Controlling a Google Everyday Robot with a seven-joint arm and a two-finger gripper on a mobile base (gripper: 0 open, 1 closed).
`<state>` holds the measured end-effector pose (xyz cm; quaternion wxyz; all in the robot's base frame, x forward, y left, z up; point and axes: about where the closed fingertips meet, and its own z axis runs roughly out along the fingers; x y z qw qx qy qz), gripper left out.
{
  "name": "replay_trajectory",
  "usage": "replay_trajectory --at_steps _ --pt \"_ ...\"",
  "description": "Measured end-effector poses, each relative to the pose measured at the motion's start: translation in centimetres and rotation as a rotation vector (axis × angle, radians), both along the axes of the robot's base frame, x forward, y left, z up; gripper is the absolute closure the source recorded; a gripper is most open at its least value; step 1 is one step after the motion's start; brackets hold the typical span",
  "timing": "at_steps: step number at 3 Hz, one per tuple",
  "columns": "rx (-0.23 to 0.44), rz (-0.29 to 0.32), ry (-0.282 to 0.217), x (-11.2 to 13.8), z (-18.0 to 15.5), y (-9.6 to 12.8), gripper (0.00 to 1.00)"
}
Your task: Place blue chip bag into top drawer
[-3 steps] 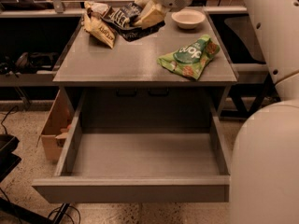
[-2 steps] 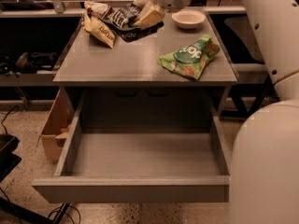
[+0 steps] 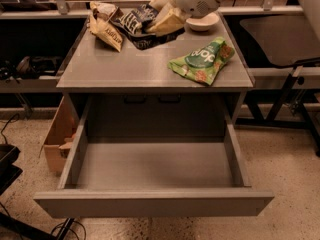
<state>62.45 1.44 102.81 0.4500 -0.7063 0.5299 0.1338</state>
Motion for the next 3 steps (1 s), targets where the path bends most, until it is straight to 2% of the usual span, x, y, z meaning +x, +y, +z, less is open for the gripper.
replay_trajectory --at_steps 1,2,3 --pt "0.078 -0.017 -0.024 -5.8 1.6 0.6 1.0" --pt "0.048 -0.075 0.053 -9.2 -3.2 -1.3 1.0" --pt "-0.001 -0.126 0.198 -11.4 -12.0 -2.8 1.0"
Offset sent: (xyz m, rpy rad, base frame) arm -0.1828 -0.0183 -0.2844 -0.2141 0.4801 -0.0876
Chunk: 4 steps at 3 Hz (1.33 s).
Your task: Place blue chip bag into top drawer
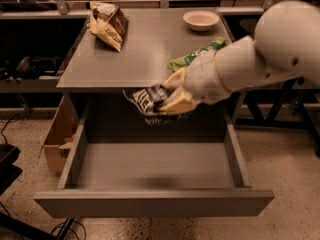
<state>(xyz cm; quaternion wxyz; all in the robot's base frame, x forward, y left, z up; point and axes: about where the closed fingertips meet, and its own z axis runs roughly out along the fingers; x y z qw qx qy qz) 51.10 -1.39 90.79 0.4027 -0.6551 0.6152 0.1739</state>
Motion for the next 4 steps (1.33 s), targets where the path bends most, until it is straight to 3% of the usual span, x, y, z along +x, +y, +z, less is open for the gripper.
replay_trajectory --at_steps 1,2,3,4 --pt "-0.043 -0.059 0.158 -2.3 -9.8 -1.2 1.0" --pt "-0.069 -0.14 0.28 -4.4 -18.9 -2.2 1.0" --pt "-0.074 -0.162 0.301 -5.1 -21.3 -2.1 0.84" --pt "-0.074 -0.162 0.301 -5.1 -21.3 -2.1 0.62"
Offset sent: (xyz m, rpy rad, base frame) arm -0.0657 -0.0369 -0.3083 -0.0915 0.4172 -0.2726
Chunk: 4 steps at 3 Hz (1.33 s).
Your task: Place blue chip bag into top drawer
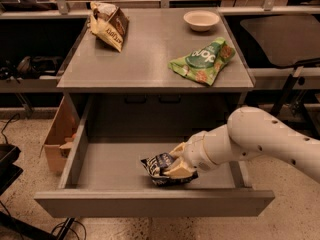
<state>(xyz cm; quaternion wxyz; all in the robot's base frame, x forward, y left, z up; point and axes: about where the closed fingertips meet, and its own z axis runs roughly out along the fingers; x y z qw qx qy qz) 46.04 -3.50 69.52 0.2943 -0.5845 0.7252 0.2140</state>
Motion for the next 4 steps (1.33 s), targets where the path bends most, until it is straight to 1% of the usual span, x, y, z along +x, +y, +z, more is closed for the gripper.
replay_trajectory --at_steps 2,3,4 --pt "0.0 0.0 0.0 0.0 0.0 0.0 0.16" --pt "0.0 0.0 0.0 0.0 0.0 0.0 0.0" --pt "0.008 0.027 -0.031 -0.6 2.2 -0.4 0.0"
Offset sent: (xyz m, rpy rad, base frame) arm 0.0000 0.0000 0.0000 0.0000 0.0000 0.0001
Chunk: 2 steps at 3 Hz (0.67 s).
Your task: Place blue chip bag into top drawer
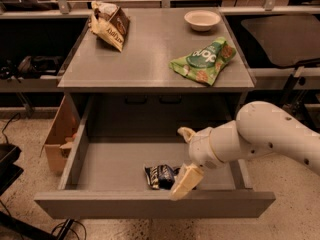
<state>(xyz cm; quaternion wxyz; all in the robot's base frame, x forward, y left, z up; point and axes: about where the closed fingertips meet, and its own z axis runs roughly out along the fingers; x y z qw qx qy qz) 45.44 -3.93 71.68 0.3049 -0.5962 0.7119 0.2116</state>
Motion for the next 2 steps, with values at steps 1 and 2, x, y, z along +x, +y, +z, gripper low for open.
replay_trajectory --at_steps 1,2 --pt "-0.099 -0.077 -0.061 -2.0 9.7 -5.7 0.0" --pt "-0.217 -0.157 -0.136 -4.2 19.8 -10.2 0.0"
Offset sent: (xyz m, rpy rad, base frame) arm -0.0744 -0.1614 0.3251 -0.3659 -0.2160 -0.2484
